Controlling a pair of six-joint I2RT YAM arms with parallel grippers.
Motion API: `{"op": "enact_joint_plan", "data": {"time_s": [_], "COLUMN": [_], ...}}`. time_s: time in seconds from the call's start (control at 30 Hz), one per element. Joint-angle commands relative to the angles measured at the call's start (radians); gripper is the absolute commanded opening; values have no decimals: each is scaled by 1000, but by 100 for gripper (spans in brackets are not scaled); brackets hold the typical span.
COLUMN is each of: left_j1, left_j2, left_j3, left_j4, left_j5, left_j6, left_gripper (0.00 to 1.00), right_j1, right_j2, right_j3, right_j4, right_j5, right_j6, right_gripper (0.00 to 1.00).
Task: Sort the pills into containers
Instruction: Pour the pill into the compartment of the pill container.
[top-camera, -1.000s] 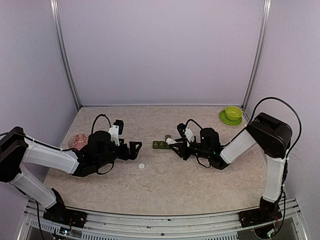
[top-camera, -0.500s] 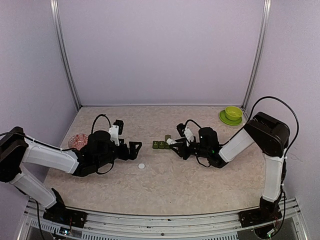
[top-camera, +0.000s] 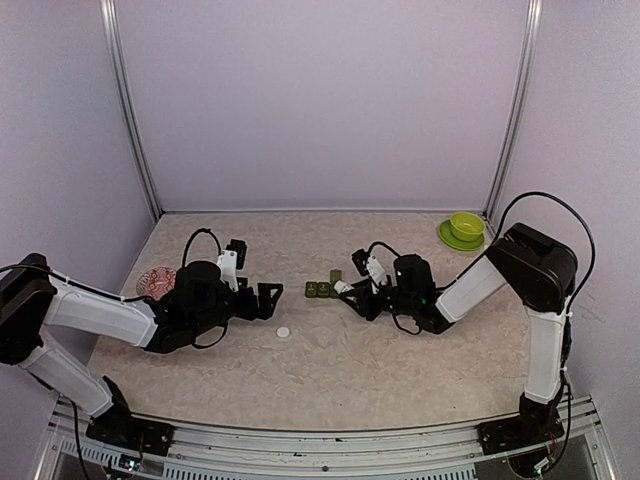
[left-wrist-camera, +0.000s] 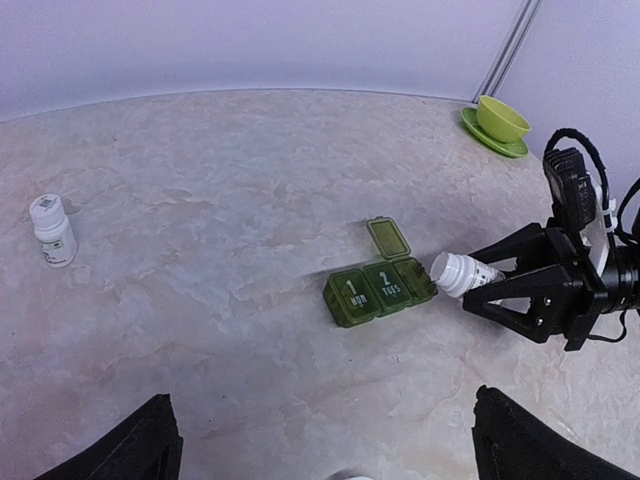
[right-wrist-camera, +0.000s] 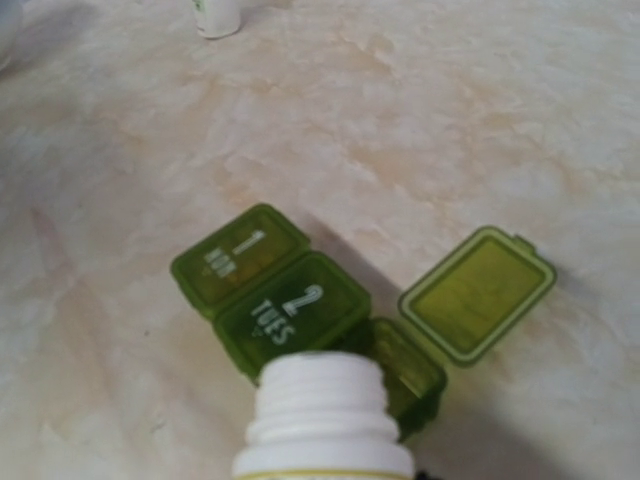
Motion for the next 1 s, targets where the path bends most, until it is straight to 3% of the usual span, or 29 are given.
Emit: {"op": "enact_joint_plan", "data": {"time_s": [0.0,0.97], "left_j1": [5,6], "left_j2": [-15,-11], "left_j3": [-9,-9], "left_j4": [30,31], "left_j5": [8,12], "left_j6": [-2,-2], "left_gripper": [99,99], "right_j1": [-10,-10], "right_j2": [13,-32], "right_j3": [29,94], "right_j4": [-35,-231], "right_j5": [11,7], "right_j6": [10,-1], "right_gripper": [20,21]}}
